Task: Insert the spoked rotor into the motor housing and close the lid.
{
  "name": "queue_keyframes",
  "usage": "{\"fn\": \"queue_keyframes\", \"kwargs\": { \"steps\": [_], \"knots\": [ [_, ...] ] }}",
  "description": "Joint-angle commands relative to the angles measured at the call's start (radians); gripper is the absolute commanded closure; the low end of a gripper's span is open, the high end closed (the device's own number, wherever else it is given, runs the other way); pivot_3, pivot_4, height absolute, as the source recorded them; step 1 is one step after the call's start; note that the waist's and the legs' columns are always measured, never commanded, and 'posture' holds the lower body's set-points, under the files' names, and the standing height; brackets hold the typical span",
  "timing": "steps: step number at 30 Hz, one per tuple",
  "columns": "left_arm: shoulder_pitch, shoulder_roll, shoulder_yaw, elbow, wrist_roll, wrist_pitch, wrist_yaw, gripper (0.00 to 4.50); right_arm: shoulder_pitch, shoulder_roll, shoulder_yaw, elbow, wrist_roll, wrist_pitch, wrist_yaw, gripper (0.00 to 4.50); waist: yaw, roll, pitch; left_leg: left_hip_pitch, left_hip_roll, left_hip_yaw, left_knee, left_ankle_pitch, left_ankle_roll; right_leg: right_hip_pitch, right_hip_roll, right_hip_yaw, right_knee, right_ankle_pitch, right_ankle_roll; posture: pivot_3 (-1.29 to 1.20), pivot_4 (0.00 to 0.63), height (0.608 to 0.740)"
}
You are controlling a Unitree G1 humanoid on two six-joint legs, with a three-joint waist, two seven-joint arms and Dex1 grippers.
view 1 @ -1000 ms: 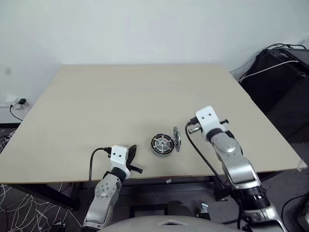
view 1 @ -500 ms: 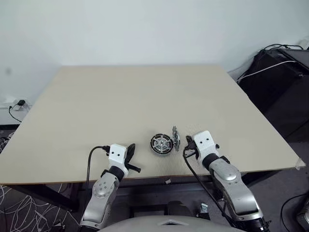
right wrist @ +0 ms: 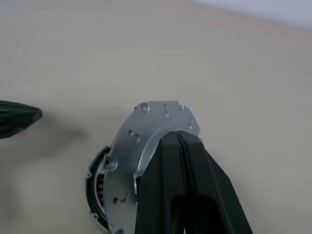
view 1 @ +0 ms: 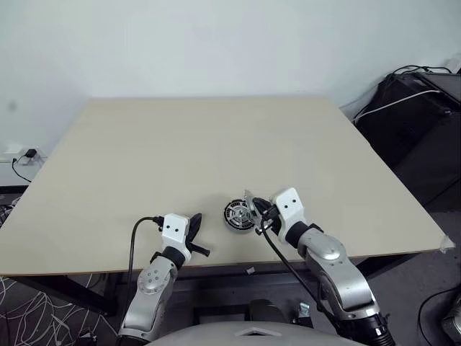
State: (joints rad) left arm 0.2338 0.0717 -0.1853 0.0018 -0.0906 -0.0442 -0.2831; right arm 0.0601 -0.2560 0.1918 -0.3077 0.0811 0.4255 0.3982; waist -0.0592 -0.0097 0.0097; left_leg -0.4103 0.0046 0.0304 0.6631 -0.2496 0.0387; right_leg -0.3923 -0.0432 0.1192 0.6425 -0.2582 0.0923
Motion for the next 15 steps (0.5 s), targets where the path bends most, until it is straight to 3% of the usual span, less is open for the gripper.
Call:
{"fn": "queue_keyframes", "kwargs": {
  "steps": [1,15],
  "knots": [
    [-0.014,-0.006,0.006,-0.048,-0.009,-0.001,0.000,4.50,-0.039,0.025,0.016,0.031,0.015,-0.006,0.010,4.47,0.000,0.000,0.000,0.000,0.000,0.000,0.000,0.000,0.000,0.000,0.000,0.000,0.000,0.000,0.000,0.00,0.000,0.740],
    [-0.017,-0.004,0.018,-0.053,-0.006,0.005,0.002,4.50,-0.120,0.108,0.048,0.304,0.004,-0.060,0.019,4.47,-0.001,0.000,-0.001,0.000,0.000,0.000,0.000,0.000,0.000,0.000,0.000,0.000,0.000,0.000,0.000,0.00,0.000,0.740]
  ]
}}
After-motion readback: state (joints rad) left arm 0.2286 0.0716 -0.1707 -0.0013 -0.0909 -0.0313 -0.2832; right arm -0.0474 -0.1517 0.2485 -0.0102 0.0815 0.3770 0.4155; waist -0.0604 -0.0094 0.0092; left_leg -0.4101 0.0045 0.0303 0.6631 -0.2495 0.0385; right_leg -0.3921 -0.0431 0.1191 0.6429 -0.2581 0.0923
